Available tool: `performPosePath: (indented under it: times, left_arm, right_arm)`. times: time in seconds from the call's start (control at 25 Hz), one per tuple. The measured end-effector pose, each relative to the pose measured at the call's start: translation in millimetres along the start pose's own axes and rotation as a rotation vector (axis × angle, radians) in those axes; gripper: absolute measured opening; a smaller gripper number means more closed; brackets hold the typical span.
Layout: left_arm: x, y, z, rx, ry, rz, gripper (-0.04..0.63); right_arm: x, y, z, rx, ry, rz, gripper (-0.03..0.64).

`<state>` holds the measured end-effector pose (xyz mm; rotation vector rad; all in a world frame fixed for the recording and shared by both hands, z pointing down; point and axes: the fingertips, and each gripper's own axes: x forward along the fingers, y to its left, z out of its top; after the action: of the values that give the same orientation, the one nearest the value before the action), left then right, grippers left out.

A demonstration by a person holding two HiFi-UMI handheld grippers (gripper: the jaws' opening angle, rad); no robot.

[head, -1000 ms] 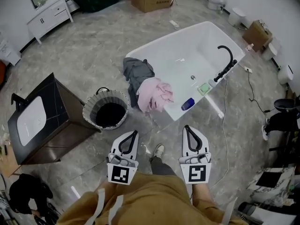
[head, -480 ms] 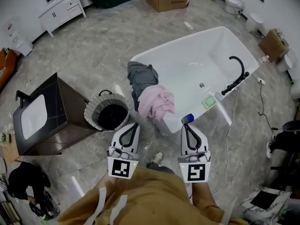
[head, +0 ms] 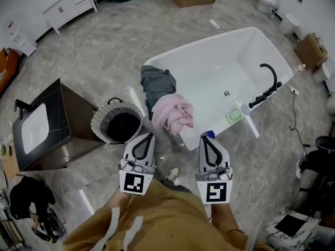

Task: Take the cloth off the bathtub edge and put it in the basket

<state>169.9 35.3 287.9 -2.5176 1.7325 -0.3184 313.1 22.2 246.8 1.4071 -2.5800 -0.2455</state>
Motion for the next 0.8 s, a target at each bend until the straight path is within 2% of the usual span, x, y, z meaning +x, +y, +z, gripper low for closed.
performPosePath:
  times: [0.08, 0.2, 0.32, 0.6, 0.8]
  left_arm:
    - [11.4, 2.8, -4.8, -0.006, -0.004, -0.014, 0.005]
    - [25.1, 8.2, -6.8, -0.032, -0.018, -0.040, 0.005]
    - [42.6, 17.7, -23.6, -0.046, 0.007, -0.048, 0.005]
    - [94.5, 34.1, -110.6, -0.081, 0.109, -0.085, 0.005]
    - [134.9, 37.9, -179.3, -0.065, 0.160, -0.122, 0.006]
  right_arm:
    - [6.9, -3.0, -1.4, -0.002, 0.006, -0.012, 0.006]
    - [14.3, -5.3, -9.4, -0.038, 0.067, -0.012, 0.006]
    - [28.1, -6.5, -17.1, -0.058, 0.091, -0.032, 0.006]
    - [73.6, 5.4, -67.4, -0.025, 0.173, -0.036, 0.006]
    - [107.2, 11.7, -108.6, -0.006, 0.207, -0.048, 0.006]
